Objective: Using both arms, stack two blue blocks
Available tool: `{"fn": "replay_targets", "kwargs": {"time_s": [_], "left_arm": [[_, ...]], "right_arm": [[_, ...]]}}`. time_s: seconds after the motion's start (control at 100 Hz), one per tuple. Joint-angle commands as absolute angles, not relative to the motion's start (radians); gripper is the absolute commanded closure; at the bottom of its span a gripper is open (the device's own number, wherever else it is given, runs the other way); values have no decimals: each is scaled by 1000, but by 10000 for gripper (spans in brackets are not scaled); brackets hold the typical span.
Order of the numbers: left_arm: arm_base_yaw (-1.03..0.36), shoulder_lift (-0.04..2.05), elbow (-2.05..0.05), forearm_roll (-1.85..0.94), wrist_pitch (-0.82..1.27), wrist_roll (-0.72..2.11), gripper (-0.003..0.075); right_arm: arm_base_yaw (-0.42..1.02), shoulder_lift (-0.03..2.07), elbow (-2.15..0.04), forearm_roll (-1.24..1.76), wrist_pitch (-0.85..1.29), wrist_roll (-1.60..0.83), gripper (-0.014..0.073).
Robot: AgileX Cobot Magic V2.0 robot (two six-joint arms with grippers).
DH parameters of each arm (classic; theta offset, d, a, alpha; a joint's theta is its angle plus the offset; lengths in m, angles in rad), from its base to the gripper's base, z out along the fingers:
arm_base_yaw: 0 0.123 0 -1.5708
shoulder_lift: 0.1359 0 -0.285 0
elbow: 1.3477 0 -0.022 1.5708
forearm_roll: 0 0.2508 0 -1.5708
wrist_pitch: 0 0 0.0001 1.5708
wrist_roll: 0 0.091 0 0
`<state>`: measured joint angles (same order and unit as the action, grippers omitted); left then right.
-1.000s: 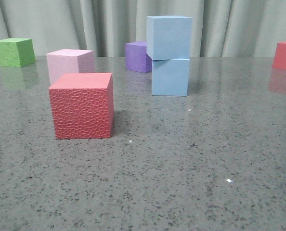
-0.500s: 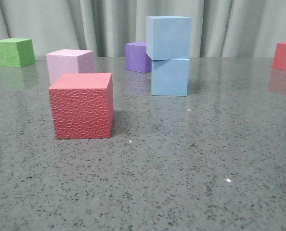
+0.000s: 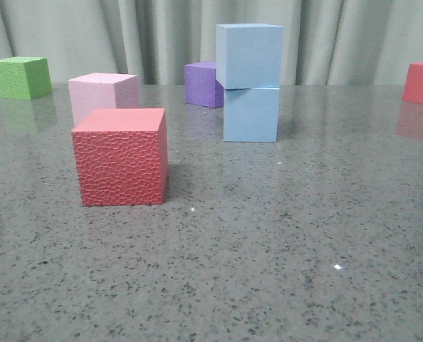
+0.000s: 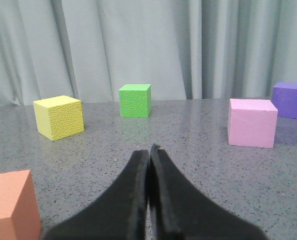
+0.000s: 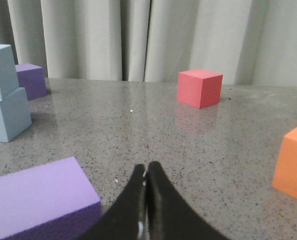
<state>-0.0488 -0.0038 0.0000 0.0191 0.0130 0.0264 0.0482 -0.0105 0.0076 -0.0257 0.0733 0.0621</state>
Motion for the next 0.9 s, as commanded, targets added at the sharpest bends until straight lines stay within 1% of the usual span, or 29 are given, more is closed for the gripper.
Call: {"fn": "replay_targets", "kwargs": {"time_s": [0.0,0.89], "left_arm": [[-47,-36,42,16,-69,15,739],[-47,-36,42,16,-69,15,739]], "right_arm": [[40,-35,0,-27,-25,53,716],[40,-35,9,-27,-24,53,716]]}}
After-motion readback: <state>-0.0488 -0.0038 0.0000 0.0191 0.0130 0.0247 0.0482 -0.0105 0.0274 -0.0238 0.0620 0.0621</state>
